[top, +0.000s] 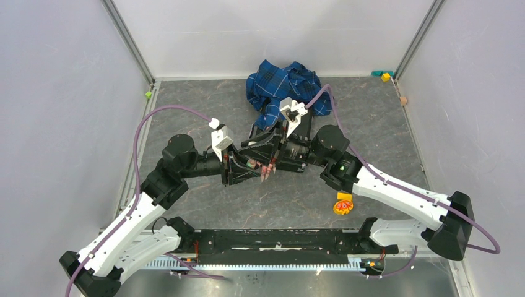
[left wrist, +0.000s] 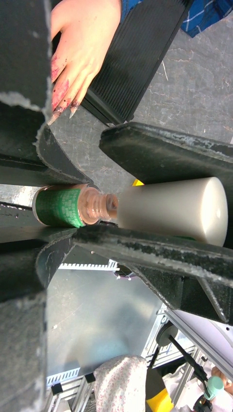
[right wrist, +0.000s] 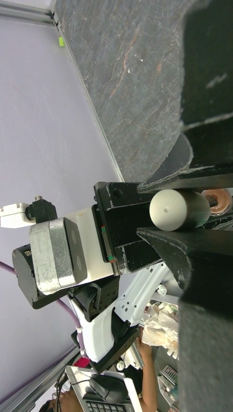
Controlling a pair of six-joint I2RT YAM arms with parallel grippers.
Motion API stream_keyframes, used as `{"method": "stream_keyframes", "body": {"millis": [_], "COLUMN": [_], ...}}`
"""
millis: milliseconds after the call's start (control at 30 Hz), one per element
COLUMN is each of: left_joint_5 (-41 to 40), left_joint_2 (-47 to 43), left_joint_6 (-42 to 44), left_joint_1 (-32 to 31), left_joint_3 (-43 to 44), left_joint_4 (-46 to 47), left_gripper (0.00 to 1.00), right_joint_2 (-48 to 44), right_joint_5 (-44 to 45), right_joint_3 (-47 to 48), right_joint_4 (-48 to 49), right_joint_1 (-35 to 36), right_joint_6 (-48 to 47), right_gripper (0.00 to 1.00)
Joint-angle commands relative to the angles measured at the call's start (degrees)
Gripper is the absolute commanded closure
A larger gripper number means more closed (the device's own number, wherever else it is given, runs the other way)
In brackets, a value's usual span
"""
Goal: Paint the nails
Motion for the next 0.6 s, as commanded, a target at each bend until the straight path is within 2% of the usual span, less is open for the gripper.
{"method": "stream_keyframes", "body": {"millis": [0, 400, 567], "left_joint_5": [-0.75, -4.63, -9.93], "left_joint_2": [-0.49, 0.01, 0.36], "left_joint_6": [1.14, 1.84, 1.97], "left_joint_1": [0.17, 0.16, 0.17], "left_joint_3": [2.22, 2.59, 2.85], "left_joint_4": [1.60, -0.42, -3.08], "left_gripper": [0.98, 0.98, 0.98], "right_joint_2": [0.35, -1.86, -5.38], "right_joint_5": [-1.13, 0.14, 7.14], "right_joint_3": [3.24, 3.21, 3.18], "right_joint_4": [2.13, 4.57, 0.36], "right_joint_1": [0.48, 0.55, 0.54], "right_joint_6": [0.38, 1.76, -1.23], "right_gripper": [1.00, 1.00, 1.00]}}
